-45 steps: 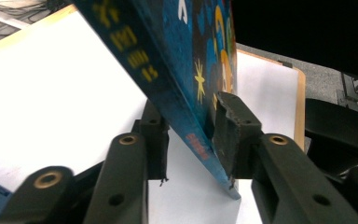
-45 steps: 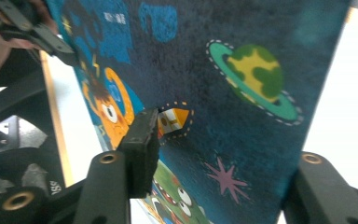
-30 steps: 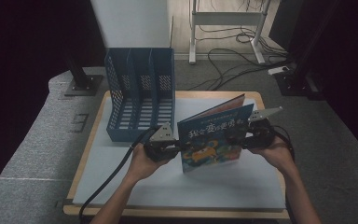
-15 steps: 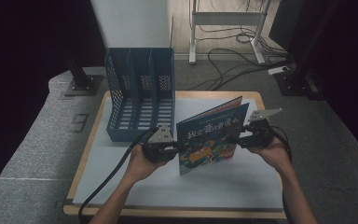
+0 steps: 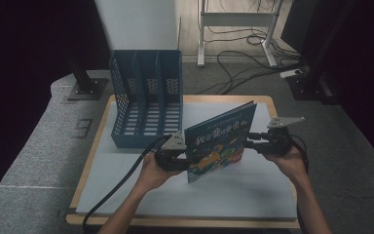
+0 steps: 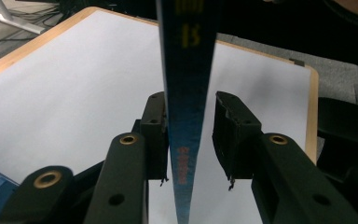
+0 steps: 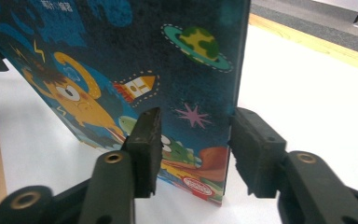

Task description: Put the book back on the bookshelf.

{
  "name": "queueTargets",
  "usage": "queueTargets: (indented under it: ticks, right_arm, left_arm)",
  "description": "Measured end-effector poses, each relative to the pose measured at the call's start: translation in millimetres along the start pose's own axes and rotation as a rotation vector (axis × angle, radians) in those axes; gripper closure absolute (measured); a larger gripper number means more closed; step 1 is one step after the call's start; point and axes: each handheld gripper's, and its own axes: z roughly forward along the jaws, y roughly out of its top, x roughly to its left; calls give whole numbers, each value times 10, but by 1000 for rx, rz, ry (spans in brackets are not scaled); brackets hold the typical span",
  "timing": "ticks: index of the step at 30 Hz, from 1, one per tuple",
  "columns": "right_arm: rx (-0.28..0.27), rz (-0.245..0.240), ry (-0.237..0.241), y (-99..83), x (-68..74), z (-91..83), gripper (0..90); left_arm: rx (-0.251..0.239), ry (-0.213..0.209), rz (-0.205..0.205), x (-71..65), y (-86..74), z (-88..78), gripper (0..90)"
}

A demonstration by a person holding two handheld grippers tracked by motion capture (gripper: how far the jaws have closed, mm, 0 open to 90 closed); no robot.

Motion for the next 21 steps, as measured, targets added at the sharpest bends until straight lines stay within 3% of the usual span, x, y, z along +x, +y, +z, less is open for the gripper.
queueTargets:
  ticks: [5,8,18,21]
  right_arm:
    - [-23,18,4,-48,-9,-20,549]
    - [-21,16,3,-56,-1,-15,542]
    - [-30,16,-4,-67,10,-10,552]
    - [-36,17,-3,-84,4,-9,543]
  left_arm:
    - [25,11,16,-22,-9,-14,744]
    - [34,20,60,-54,-24,-5,716]
    - [27,106,93,-141,-58,53,748]
    - [18,74,62,-124,-61,51,787]
